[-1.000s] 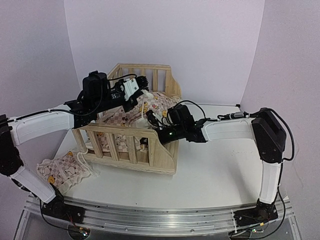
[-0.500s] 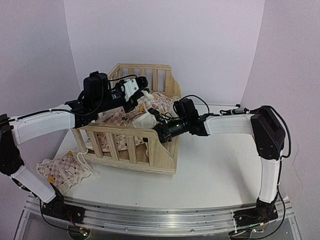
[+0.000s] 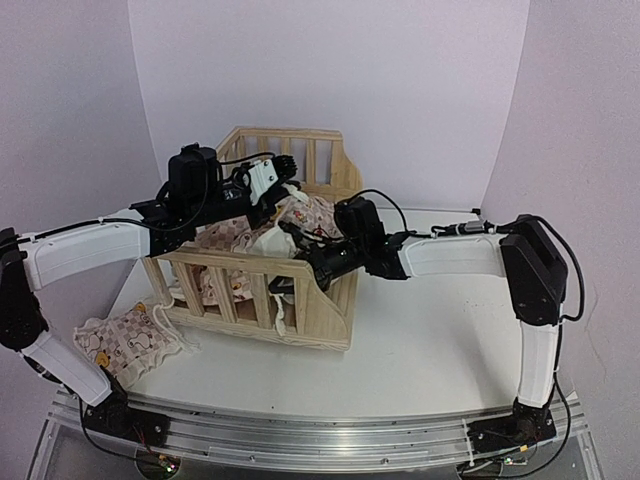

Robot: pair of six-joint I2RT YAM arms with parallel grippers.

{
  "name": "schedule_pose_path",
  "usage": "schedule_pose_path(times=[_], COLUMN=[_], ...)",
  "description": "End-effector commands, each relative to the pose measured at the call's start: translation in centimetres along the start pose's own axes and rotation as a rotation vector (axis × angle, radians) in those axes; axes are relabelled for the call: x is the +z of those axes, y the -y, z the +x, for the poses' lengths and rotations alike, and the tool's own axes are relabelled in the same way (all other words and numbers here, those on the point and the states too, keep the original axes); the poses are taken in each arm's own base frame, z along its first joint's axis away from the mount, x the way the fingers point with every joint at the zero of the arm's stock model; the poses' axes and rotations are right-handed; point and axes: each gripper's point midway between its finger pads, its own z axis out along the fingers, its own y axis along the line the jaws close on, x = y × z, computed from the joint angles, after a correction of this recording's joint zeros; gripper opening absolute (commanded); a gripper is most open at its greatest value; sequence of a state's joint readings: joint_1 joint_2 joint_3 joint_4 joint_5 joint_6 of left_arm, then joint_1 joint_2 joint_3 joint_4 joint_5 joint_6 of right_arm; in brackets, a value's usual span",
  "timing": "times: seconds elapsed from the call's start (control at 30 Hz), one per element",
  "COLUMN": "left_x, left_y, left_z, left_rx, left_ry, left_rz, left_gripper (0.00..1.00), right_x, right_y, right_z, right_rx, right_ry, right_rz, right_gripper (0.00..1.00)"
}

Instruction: Set up the pet bed

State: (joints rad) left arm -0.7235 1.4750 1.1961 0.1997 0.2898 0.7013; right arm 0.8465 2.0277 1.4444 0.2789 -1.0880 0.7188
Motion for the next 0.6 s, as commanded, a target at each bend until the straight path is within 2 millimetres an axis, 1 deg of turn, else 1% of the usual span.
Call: schedule_pose_path(times=[0.0,0.03,0.13,0.2,0.3,0.4,0.43,0.53,0.57], left_x=[-0.7,-0.7,-0.9,-1.1,-1.3,-1.6,-1.7,-2.1,-2.2], left_y=[-0.8,-0.8,-0.5,-0.2,0.4,1.0,1.3,2.0,2.4], left_z=[-1.7,-1.7,-1.5,-1.5,-1.6,-2.0,-2.1,-2.3,-2.4], left_rx=[-0.007,-0.007,-0.011,-0.021,-0.045,-0.077,-0.088,-0.114,-0.123], left_ry=[0.042,0.04,0.033,0.031,0.032,0.042,0.045,0.051,0.054], left_rz=[-0.01,-0.007,0.007,0.022,0.052,0.09,0.104,0.143,0.159], left_gripper=[0.0,0.0,0.0,0.0,0.0,0.0,0.0,0.0,0.0], right_x=[0.8,0.7,0.0,-0.7,-2.9,-5.2,-5.7,-7.1,-7.5], right_y=[2.5,3.3,4.5,4.6,4.2,4.0,3.7,2.5,2.2], right_z=[2.4,2.7,3.1,2.9,1.7,1.1,1.0,0.8,0.8], right_rx=[0.068,0.07,0.036,0.009,-0.019,-0.044,-0.055,-0.069,-0.068], right_ry=[-0.028,-0.015,0.007,0.008,0.071,0.106,0.11,0.134,0.146], right_rz=[0.02,0.049,0.141,0.201,0.286,0.422,0.459,0.523,0.541], right_gripper=[0.0,0.04,0.23,0.31,0.36,0.43,0.46,0.51,0.56])
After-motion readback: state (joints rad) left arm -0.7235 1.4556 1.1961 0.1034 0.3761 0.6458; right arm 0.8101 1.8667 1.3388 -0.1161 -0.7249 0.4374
